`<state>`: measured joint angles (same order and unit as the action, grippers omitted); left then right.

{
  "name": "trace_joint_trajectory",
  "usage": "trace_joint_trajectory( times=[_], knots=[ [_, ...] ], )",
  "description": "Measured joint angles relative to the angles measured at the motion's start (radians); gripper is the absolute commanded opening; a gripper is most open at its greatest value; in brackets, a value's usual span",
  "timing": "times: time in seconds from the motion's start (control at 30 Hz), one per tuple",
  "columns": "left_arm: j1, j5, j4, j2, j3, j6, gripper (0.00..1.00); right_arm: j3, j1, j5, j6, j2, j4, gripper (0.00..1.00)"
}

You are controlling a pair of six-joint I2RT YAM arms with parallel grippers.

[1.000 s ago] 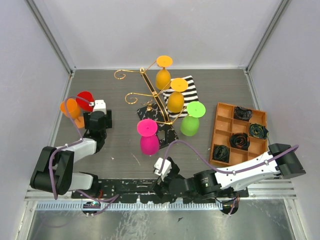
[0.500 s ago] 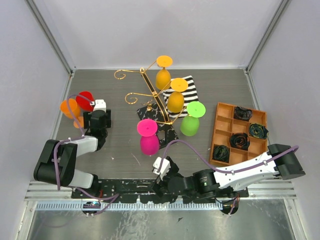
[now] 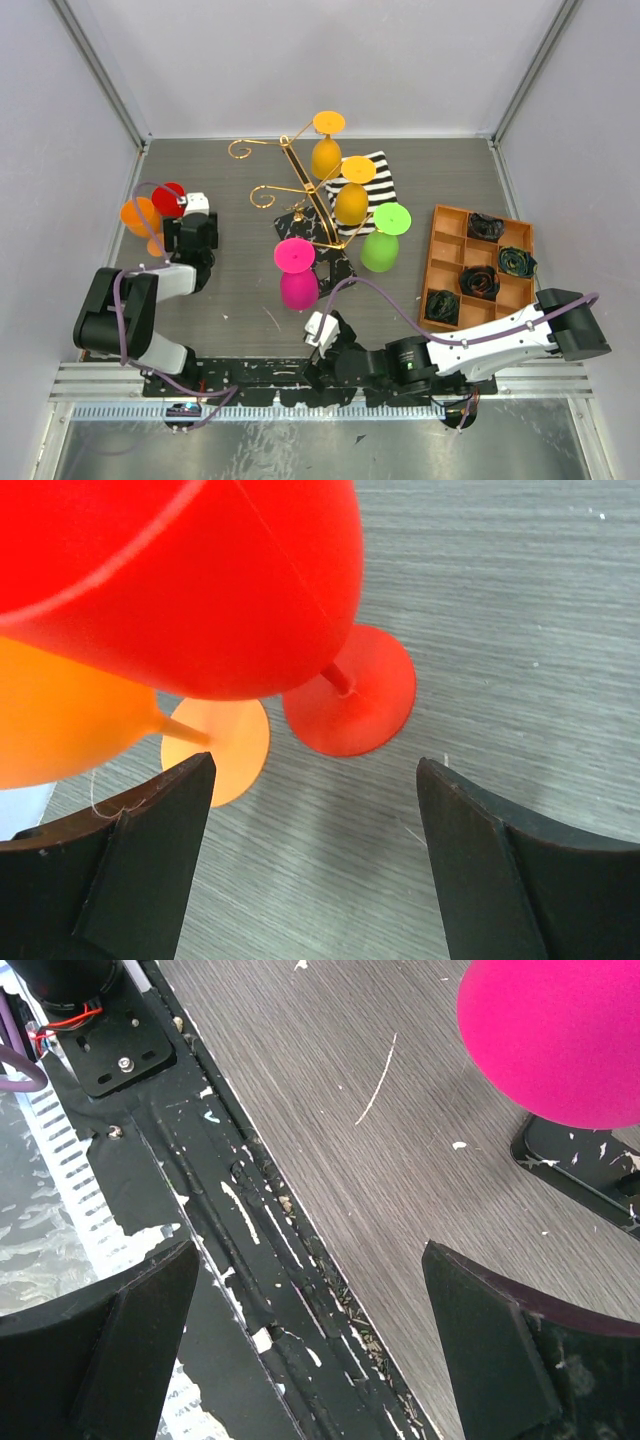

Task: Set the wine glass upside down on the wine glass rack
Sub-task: Move the wine glass to the center of the board.

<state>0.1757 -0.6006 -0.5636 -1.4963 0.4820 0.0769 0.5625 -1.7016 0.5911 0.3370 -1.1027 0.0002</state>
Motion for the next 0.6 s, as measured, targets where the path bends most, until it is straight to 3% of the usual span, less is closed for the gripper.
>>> trace_joint_trajectory(
  times=[0.47, 0.6],
  knots=[
    [-0.04, -0.023, 0.066, -0.04, 0.084, -0.037, 0.88, -0.006, 0.028, -0.04, -0.014, -0.015, 0.016, 1.0],
    [-0.047, -0.027, 0.103, -0.063, 0.119, -0.048, 0.8, -0.008, 0.031, -0.045, -0.014, -0.015, 0.016, 1.0]
  ],
)
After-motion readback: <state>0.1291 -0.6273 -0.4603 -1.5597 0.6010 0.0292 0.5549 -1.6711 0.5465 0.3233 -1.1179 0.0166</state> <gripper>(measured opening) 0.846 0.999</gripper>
